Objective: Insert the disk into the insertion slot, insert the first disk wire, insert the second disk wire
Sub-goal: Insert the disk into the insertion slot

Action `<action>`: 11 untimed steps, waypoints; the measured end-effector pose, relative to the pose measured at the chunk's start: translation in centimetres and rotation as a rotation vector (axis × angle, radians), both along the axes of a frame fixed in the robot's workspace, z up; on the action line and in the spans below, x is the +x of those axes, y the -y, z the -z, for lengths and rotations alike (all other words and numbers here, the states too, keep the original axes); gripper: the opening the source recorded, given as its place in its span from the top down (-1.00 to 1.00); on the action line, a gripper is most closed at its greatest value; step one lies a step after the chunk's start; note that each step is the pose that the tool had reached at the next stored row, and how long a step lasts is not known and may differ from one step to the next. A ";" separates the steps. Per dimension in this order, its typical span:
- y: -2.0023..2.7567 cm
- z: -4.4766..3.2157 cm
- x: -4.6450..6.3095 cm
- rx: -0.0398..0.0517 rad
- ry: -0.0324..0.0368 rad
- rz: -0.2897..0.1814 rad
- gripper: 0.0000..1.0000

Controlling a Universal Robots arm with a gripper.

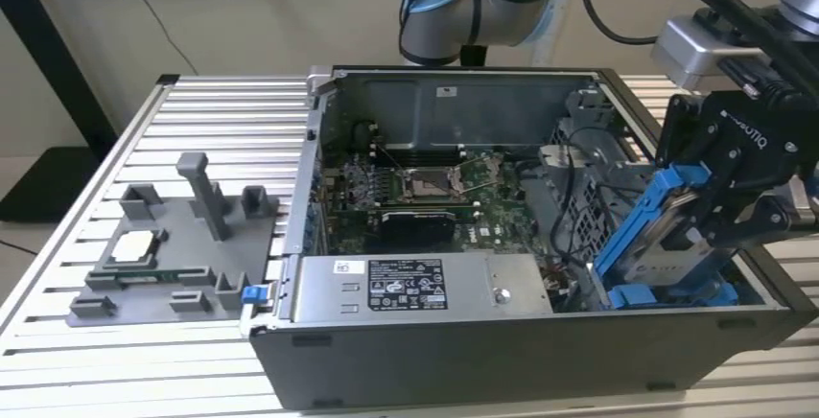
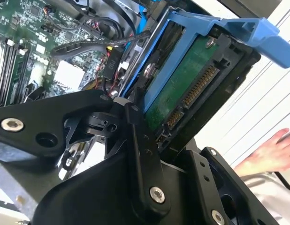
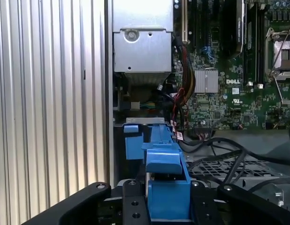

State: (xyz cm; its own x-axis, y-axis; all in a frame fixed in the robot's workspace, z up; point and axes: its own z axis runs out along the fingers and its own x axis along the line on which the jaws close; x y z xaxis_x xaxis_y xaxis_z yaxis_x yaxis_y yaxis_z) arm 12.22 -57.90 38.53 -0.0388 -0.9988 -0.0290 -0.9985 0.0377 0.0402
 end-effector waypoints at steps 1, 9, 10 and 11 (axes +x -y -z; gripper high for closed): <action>0.00 0.00 0.0 -0.0001 0.0000 0.000 1.00; 0.00 0.04 0.0 0.0000 0.0000 0.000 1.00; 0.00 0.05 0.0 0.0000 0.0000 0.000 1.00; 0.00 0.05 0.0 0.0000 0.0000 0.000 1.00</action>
State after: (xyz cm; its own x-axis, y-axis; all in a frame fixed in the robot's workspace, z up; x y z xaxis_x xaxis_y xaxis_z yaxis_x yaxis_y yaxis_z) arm 12.22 -57.91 38.48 -0.0388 -0.9988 -0.0289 -0.9985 0.0376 0.0402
